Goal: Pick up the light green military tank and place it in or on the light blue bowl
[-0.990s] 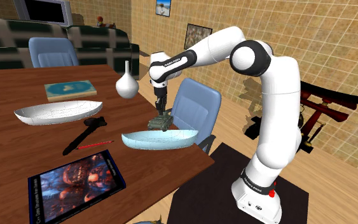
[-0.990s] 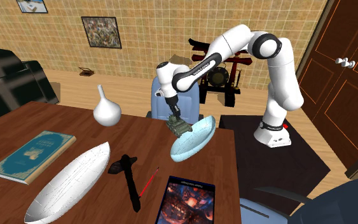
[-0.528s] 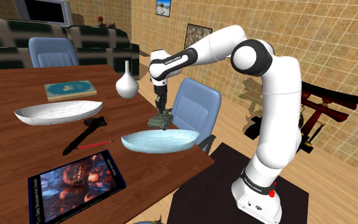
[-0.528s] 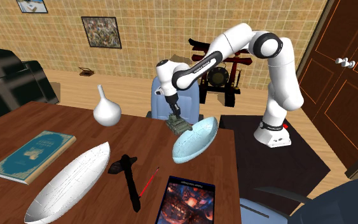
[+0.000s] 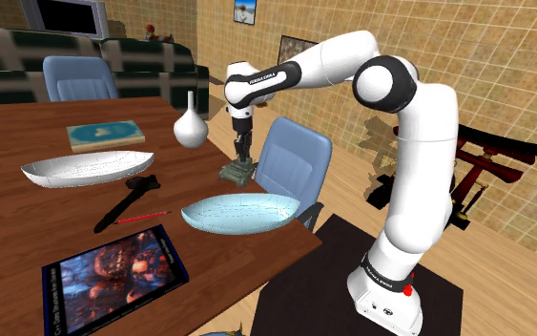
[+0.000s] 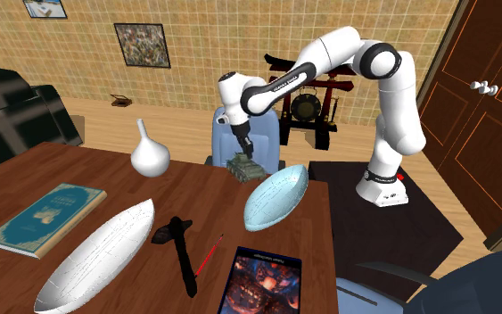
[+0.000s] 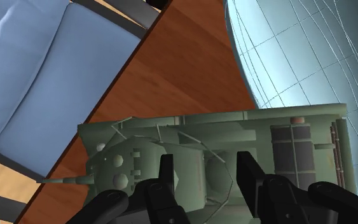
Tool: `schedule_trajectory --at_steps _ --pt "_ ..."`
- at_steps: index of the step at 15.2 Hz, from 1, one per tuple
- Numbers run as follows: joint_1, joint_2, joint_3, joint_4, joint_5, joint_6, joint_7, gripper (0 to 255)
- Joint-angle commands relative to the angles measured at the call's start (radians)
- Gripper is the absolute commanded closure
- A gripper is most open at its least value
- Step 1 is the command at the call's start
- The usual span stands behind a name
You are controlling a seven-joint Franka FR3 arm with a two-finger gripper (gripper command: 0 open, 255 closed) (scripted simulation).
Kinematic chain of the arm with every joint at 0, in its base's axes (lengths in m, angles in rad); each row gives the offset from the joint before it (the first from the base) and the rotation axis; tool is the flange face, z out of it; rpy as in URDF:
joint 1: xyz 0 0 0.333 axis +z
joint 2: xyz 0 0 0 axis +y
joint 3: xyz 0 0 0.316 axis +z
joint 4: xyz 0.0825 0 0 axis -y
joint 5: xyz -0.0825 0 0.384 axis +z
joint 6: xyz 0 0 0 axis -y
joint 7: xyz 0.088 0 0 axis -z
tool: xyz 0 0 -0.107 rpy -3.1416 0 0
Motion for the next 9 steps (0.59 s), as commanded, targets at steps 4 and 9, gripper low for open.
schedule_trajectory --at_steps 4,9 --pt "0.001 -0.021 0.002 0.041 0.003 -0.060 -0.001 255" --pt "0.001 -0.038 0.002 0.084 0.005 -0.121 -0.004 255"
